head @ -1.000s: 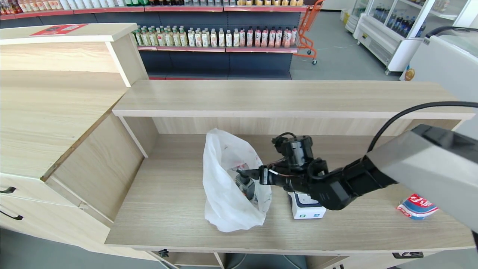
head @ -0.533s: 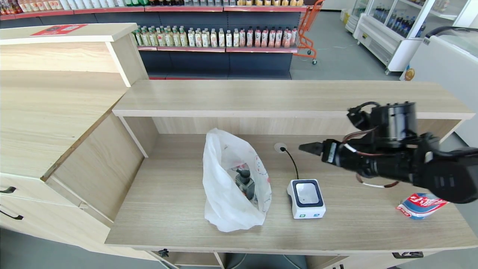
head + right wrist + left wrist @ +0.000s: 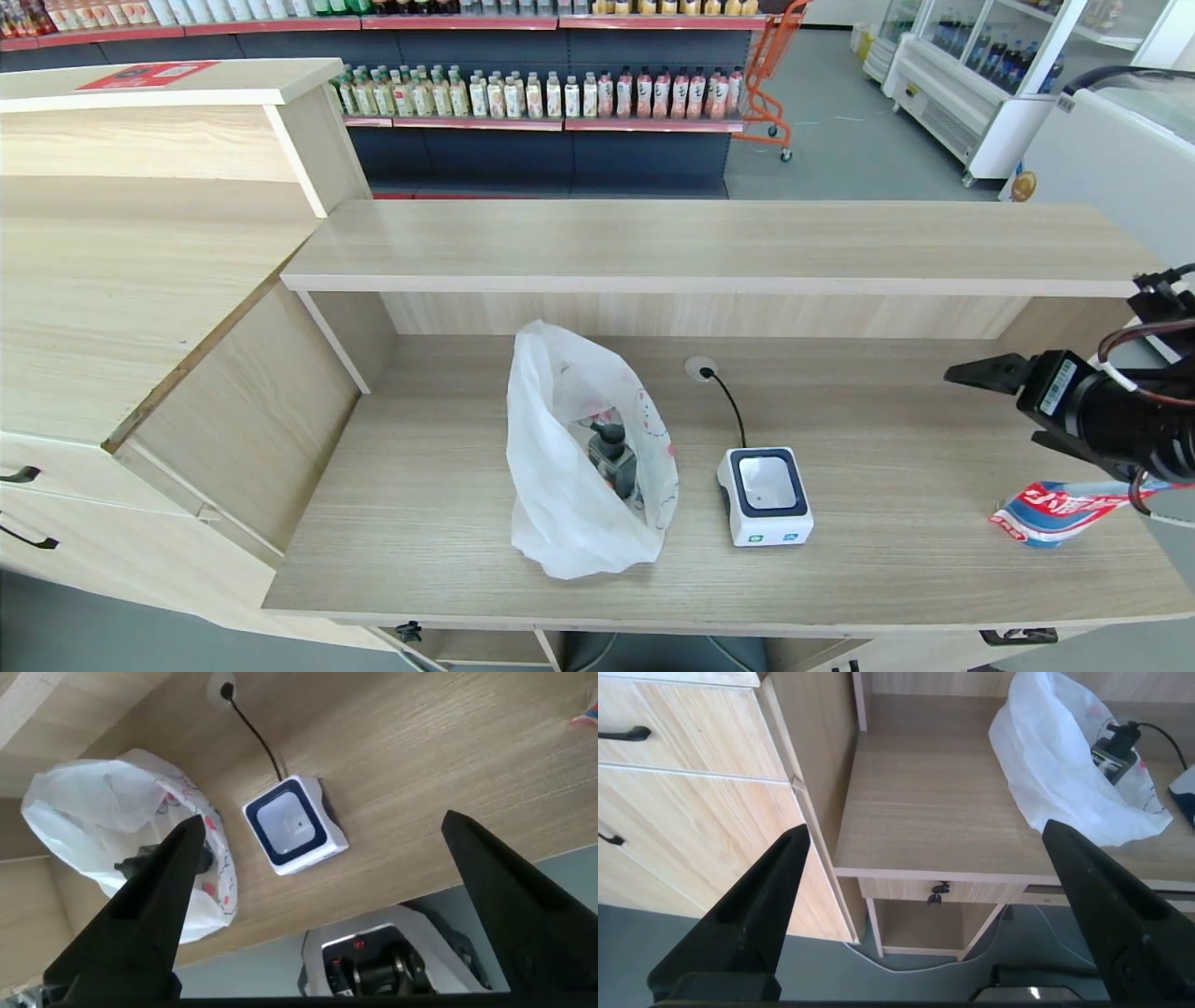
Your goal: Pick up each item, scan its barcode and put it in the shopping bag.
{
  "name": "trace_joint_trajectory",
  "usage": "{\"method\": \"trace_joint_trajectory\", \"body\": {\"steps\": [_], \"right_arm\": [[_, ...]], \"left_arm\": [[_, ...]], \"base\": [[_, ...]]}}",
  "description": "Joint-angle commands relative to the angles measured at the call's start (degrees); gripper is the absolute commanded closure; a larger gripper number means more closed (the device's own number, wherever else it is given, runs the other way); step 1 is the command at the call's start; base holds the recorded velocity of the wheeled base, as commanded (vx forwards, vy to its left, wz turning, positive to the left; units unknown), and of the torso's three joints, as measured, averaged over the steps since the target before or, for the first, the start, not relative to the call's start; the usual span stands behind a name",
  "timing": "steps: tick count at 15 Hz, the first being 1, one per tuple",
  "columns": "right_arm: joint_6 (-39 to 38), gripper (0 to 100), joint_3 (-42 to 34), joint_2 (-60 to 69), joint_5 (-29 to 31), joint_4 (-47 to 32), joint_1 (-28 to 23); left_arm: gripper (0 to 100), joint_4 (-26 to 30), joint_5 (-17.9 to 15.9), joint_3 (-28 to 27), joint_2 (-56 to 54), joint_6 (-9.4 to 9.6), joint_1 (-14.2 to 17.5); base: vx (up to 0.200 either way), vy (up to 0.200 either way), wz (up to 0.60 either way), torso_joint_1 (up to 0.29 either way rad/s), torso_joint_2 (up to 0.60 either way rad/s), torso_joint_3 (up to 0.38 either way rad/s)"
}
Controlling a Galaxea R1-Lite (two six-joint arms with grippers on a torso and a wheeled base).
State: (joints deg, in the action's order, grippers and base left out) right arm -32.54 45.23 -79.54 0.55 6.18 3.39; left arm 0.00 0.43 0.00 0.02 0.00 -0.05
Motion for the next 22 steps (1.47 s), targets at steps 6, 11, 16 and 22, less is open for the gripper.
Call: {"method": "trace_joint_trajectory", "body": {"steps": [6, 11, 16, 22], "right_arm": [[-3.94, 0, -0.40, 3.78, 0.07, -2.49, -1.19], [-12.38, 0, 3.99, 0.71, 4.02, -8.99, -7.70], [-17.03, 0, 4.96, -2.55, 5.52, -13.74, -12.53], [-19.06, 0, 4.87, -9.49, 8.68, -16.38, -12.88]], "left_arm": [[0, 0.00, 0.01, 0.00, -0.02, -0.09, 0.05], [0, 0.00, 0.10, 0.00, -0.02, -0.18, -0.04], [0, 0.00, 0.01, 0.00, -0.02, -0.09, 0.05], [0, 0.00, 0.01, 0.00, -0.02, 0.18, 0.05]], "base": [[0.000, -0.167, 0.00, 0.002, 0.00, 0.004], [0.000, -0.200, 0.00, 0.001, 0.00, 0.004], [0.000, -0.200, 0.00, 0.000, 0.00, 0.003], [0.000, -0.133, 0.00, 0.000, 0.00, 0.001]]}}
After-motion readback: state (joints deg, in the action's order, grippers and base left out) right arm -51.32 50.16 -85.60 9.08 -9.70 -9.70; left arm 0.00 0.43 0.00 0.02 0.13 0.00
